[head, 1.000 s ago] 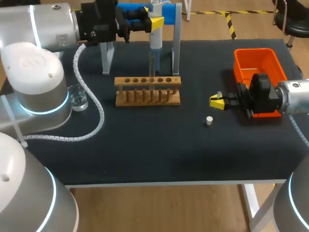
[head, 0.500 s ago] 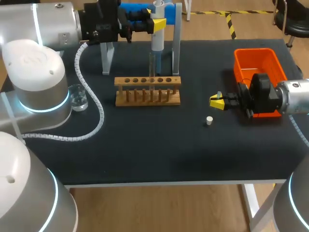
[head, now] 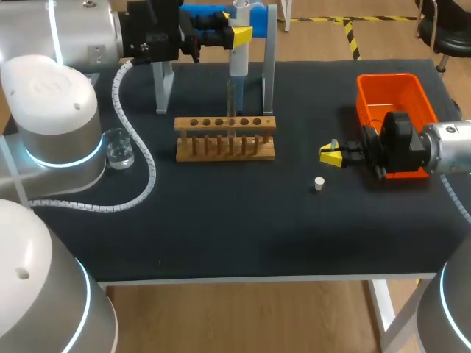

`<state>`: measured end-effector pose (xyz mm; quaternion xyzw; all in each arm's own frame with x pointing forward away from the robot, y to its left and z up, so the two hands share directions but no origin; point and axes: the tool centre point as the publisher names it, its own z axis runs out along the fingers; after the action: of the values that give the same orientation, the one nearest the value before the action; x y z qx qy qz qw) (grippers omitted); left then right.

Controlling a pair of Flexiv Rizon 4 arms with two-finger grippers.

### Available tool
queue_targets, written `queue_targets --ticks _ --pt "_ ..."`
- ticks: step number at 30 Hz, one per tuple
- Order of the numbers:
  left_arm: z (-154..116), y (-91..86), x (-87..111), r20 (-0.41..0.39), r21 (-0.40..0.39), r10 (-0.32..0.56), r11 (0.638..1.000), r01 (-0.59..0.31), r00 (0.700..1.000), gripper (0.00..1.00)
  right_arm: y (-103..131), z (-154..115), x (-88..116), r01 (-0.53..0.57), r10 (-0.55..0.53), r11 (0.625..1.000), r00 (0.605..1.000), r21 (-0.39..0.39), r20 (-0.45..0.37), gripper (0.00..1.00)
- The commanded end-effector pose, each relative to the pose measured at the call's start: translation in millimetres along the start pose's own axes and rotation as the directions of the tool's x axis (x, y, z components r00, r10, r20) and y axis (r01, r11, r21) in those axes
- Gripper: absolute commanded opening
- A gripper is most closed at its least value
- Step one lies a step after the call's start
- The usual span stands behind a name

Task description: Invert the test tube, pick up the pipette, mount the tip to pipette, aspirate from beaker and dispense into the tube, eject the tip, return the pipette, and cap with the stopper.

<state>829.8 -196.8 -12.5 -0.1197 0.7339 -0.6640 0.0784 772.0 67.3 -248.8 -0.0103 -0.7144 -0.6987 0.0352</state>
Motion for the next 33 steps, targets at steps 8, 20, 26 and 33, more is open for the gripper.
queue_targets --ticks 8,20,26,33 --pt "-0.8 -0.6 0.3 -0.001 0.000 -0.001 1.000 0.001 1.000 0.00 0.1 0.2 0.9 0.001 -0.001 1.000 1.000 0.001 0.003 0.00" --pt "-0.8 -0.6 0.3 -0.001 0.000 -0.001 1.000 0.001 1.000 0.00 0.1 0.2 0.9 0.001 -0.001 1.000 1.000 0.001 0.003 0.00" --pt "-0.8 -0.6 0.3 -0.001 0.000 -0.001 1.000 0.001 1.000 0.00 2.3 6.5 -1.7 -0.001 0.001 1.000 1.000 0.003 -0.005 0.00" --pt "-0.8 -0.6 0.3 -0.001 0.000 -0.001 1.000 0.001 1.000 0.00 3.3 33.9 -11.0 0.016 -0.014 0.998 0.999 0.055 -0.030 0.00"
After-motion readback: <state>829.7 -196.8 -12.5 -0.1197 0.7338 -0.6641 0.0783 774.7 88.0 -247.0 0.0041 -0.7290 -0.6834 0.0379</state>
